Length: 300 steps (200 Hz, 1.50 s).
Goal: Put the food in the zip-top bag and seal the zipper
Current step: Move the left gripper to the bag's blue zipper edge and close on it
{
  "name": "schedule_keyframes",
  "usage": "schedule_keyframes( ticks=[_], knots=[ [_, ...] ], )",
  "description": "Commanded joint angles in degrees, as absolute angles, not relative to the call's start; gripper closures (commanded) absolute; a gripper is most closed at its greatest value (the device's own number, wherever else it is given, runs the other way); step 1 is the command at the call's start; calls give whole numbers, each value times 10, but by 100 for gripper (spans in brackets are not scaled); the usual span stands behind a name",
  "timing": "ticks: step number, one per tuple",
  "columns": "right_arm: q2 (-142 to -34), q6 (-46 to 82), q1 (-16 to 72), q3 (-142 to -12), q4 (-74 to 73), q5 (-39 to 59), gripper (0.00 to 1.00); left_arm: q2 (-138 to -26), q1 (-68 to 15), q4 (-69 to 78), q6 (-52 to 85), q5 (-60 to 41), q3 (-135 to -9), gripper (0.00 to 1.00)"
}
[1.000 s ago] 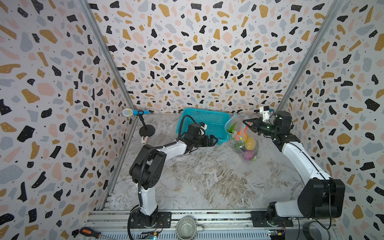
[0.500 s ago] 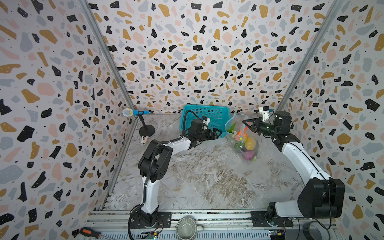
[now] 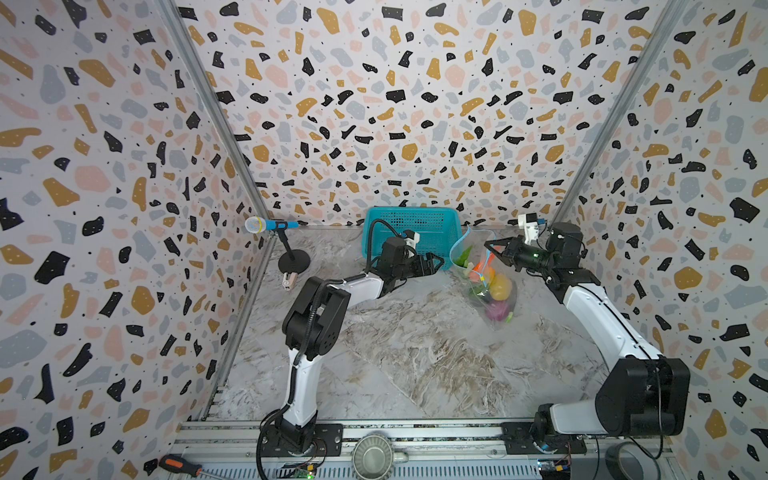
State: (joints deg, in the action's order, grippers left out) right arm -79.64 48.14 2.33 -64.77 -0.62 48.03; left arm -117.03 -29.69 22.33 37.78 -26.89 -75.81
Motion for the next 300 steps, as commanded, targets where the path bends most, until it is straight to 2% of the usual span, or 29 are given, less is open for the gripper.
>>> schedule_keyframes(
  ticks=[1, 33, 61, 94, 135, 173, 199, 217, 228, 300],
  knots=[
    [-791, 463, 26, -664, 11, 483, 99, -1105, -293, 269, 374, -276, -717, 11],
    [-791, 459, 28, -659, 19, 480, 99, -1062, -294, 295, 398, -310, -703, 18],
    [-788, 458, 31, -654, 18, 472, 99, -1054, -314, 255, 405, -314, -758, 21],
    [-792, 460, 38, -657, 15, 468, 99, -1086, -335, 129, 367, -295, -858, 32],
    [-801, 457, 39, -669, 18, 475, 99, -1140, -337, 95, 376, -309, -916, 46],
    [-800, 457, 40, -672, 20, 471, 99, -1167, -338, 49, 354, -302, -947, 49],
    [-802, 458, 40, -674, 20, 471, 99, -1177, -339, 42, 352, -311, -956, 62],
    [-804, 459, 41, -676, 20, 471, 99, -1175, -339, 47, 352, -313, -953, 68],
    [-804, 457, 41, -676, 21, 470, 99, -1171, -339, 48, 352, -308, -950, 75],
    [-808, 440, 45, -694, 47, 460, 99, -1146, -341, 87, 382, -326, -937, 99]
  ],
)
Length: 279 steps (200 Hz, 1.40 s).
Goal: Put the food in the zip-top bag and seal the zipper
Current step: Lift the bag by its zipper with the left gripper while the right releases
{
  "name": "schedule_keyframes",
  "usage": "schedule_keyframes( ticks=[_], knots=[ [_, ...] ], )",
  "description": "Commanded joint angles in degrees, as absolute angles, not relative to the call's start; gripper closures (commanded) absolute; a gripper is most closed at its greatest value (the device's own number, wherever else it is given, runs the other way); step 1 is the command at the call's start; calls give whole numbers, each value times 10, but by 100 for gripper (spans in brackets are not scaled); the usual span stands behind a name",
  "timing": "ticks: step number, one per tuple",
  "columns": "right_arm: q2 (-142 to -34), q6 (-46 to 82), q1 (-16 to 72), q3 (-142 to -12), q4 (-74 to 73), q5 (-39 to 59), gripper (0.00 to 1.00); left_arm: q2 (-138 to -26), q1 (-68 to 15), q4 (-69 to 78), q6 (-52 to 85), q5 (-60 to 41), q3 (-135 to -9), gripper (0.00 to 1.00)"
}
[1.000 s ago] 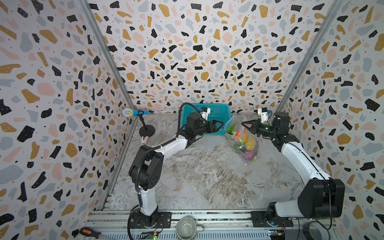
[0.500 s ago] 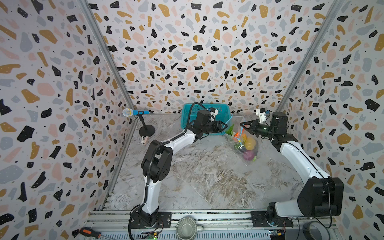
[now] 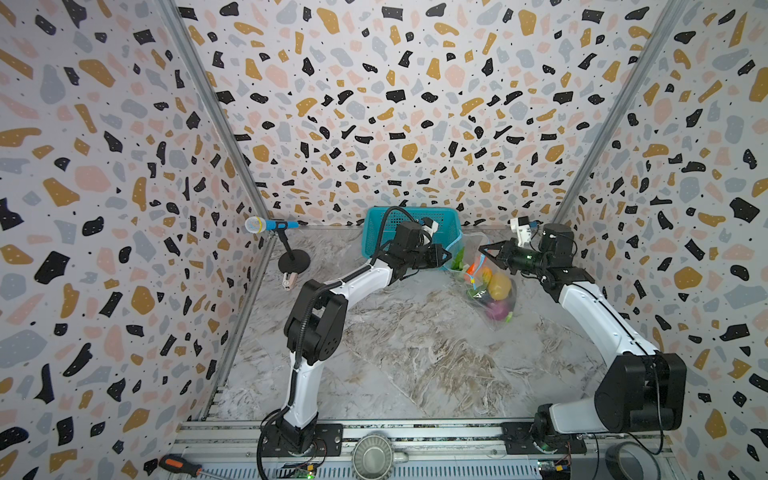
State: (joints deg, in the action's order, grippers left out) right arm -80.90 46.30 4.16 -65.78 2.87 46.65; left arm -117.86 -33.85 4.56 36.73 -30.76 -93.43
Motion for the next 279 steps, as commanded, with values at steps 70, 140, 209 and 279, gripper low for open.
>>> schedule_keyframes(
  ticks=[70, 140, 209, 279],
  knots=[
    [-792, 408, 42, -722, 116, 448, 99, -1106, -353, 116, 408, -345, -923, 100],
    [-775, 388, 43, -765, 186, 428, 99, -1048, -365, 83, 414, -326, -903, 100],
    [-783, 389, 78, -813, 204, 413, 99, -988, -369, 29, 448, -270, -881, 100],
    [-824, 409, 169, -833, 136, 417, 99, -930, -379, 65, 543, -228, -801, 100]
  ],
)
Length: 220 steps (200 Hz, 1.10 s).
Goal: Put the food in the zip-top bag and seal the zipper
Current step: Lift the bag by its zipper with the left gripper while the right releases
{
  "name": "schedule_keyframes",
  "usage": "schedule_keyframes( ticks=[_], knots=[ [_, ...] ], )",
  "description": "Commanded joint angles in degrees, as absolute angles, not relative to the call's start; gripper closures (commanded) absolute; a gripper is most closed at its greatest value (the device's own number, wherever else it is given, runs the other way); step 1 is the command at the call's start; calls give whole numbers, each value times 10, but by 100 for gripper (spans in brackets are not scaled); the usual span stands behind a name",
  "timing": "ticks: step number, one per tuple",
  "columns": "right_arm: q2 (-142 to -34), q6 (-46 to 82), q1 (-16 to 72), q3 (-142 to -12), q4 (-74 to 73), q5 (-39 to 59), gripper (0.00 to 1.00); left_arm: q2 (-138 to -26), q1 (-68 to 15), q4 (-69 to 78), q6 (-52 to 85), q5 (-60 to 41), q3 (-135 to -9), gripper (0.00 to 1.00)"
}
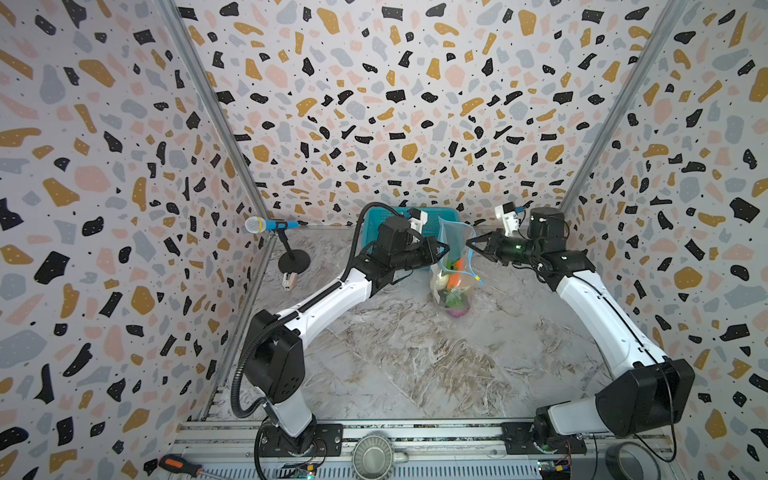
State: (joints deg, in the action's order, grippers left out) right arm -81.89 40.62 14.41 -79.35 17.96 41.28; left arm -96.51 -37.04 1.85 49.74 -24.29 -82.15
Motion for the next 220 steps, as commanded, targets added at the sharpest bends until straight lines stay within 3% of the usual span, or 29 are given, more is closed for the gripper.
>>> schedule_keyframes(
  ticks=[1, 101, 122, 135, 167, 196, 220],
  knots=[
    [-825, 409, 170, -834, 135, 418, 99, -929, -379, 66, 543, -227, -799, 100],
    [-959, 392, 236, -936, 95, 477, 97, -844, -371, 41, 558, -149, -704, 100],
    [-964, 345, 231, -948, 93, 501, 74, -855, -355, 87, 576, -171, -674, 100],
    [-946, 324, 215, -937, 76, 514, 66, -862, -354, 114, 585, -181, -671, 100],
    [-844, 277, 168, -821, -31, 529, 40, -861, -353, 98, 570, -171, -686, 100],
    [-733, 203, 138, -646, -186, 536, 35, -857, -348, 93, 564, -171, -695, 100],
    [-667, 109, 137, -539, -221, 499, 36, -850, -343, 77, 552, -166, -697, 100]
  ],
)
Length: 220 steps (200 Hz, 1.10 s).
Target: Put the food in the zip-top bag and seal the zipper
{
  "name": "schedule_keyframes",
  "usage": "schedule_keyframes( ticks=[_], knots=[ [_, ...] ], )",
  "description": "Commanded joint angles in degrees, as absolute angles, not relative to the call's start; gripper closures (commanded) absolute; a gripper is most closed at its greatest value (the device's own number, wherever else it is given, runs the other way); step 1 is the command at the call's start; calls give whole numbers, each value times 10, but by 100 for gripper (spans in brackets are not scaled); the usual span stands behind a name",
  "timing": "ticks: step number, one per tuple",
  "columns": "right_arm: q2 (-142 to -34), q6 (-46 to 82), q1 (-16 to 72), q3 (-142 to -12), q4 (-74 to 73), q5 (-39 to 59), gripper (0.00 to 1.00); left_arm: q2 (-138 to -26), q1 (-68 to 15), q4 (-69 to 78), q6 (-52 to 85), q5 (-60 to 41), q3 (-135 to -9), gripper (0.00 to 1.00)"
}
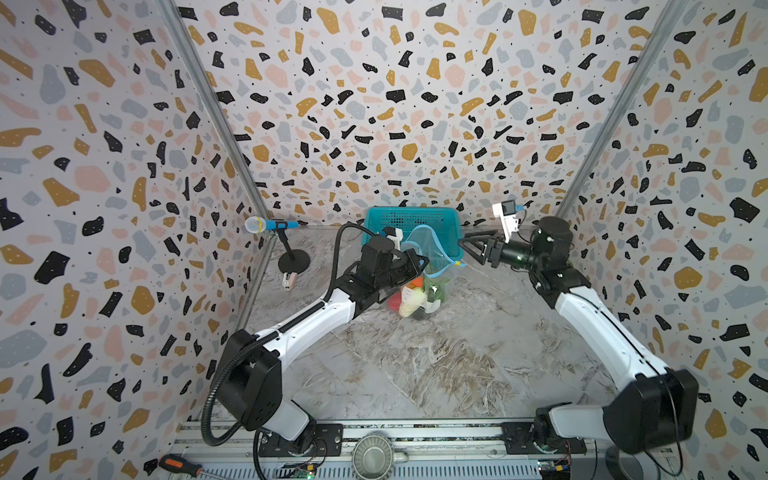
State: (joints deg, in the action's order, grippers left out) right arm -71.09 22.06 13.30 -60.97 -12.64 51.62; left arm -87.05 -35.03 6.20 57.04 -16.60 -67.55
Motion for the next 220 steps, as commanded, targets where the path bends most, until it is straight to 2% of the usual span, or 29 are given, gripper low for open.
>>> schedule_keyframes(
  ticks=[1, 28, 76, 127, 220],
  knots=[
    [-665, 107, 137, -536, -221, 498, 36, -849, -343, 77, 551, -166, -696, 100],
    [-652, 62, 134, -470, -240, 497, 38, -846, -337, 91, 557, -177, -681, 100],
    [-693, 95, 134, -380, -394, 495, 37, -839, -336, 101, 561, -187, -673, 100],
    [-775, 107, 134, -400, -470, 507, 39, -840, -336, 122, 570, -196, -657, 100],
    [-828, 138, 127, -422, -536, 531, 54, -837, -337, 129, 575, -201, -651, 100]
  ],
)
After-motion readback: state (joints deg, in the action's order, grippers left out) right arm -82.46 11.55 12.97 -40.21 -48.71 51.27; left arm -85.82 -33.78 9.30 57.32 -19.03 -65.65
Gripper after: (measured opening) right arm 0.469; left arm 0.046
